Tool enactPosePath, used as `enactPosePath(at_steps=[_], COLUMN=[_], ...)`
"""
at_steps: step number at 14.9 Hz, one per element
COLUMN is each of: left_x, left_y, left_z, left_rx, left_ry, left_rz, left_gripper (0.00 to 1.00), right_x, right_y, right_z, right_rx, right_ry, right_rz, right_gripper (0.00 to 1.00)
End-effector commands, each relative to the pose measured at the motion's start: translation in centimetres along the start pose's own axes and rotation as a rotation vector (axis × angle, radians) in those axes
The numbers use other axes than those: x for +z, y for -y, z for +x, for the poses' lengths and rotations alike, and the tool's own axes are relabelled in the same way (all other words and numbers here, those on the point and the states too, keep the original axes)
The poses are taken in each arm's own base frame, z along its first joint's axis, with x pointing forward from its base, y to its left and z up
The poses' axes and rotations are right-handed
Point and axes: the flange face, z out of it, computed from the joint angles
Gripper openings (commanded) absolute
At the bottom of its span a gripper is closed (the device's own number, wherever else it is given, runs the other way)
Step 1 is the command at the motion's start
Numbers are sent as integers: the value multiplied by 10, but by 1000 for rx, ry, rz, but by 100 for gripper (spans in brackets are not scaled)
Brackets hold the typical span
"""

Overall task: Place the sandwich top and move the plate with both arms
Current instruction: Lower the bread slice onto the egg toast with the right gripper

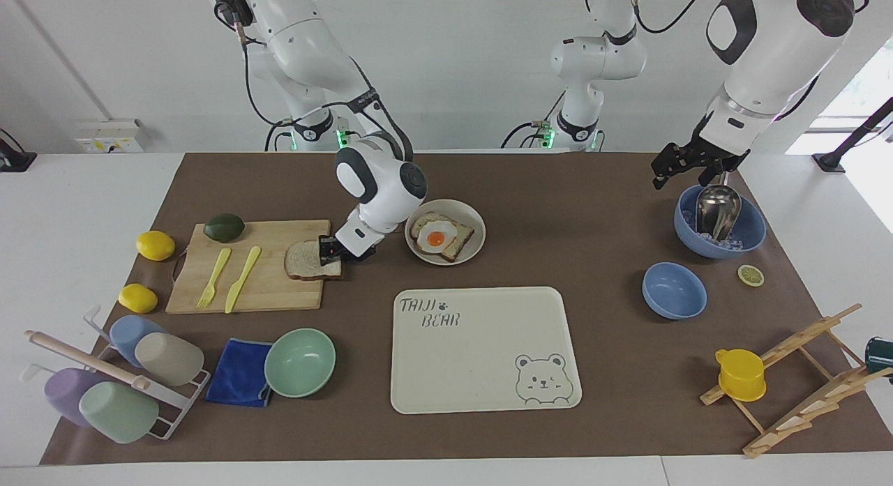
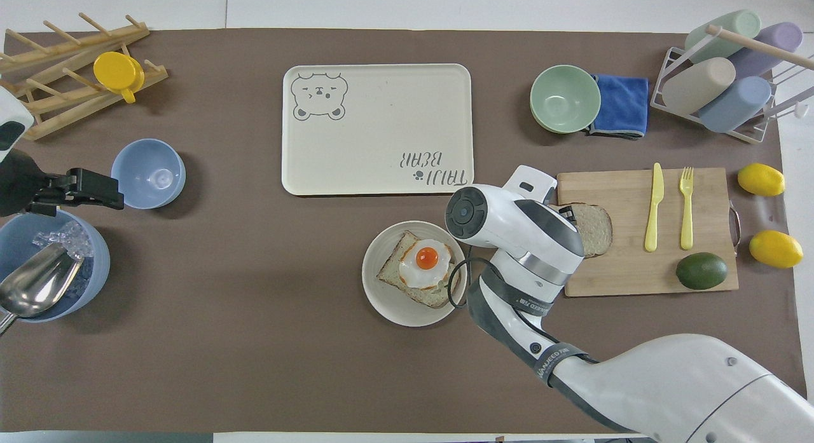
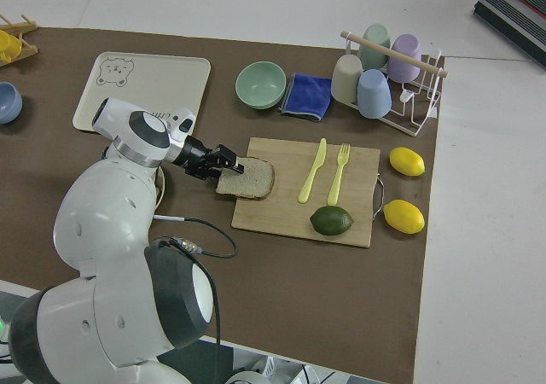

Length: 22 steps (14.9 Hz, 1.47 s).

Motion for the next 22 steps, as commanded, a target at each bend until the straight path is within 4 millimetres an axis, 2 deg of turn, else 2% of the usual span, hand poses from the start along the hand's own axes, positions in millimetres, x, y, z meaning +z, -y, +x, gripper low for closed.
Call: enactPosePath(at_steps=[1,2,4,7,9,11,13,15,18,19,22], left_x=[-3,-3,-3,-4,-3,-3,-3,-3,-3,-3,-3], left_y=[2,2,1,2,2,2,1,2,2,4,4], left_z=[-1,-1,-1,-1,-1,-1,-1,-1,-1,0,0], left_rx=[-2,-2,0,-2,-2,-2,0,-2,0,-3,-3], left_ry=[-7,-7,-7,-9,-7,-7,-7,-7,-7,-9,-7], left_rz=[-1,-1,-1,-2,-1,-1,-1,-1,-1,-2,-2], left_gripper=[100,100,100,100,100,100,100,100,100,100,100], right_x=[7,0,-33,-102,-154,-180,-208,-223,-237,-243,-237], right_y=[6,7,2,-16,-21,-30,-24,0,33,50,69], right_z=[-8,-7,-1,3,-10,-17,-21,-18,-18,-24,-29], right_rx=[-3,-4,-1,13,14,64,78,149,133,119,94], right_ry=[3,3,14,24,32,70,29,-22,-64,-74,-73], right_rz=[1,-6,-40,-74,-52,47,96,201,340,350,339], right_gripper=[0,0,0,0,0,0,0,0,0,0,0])
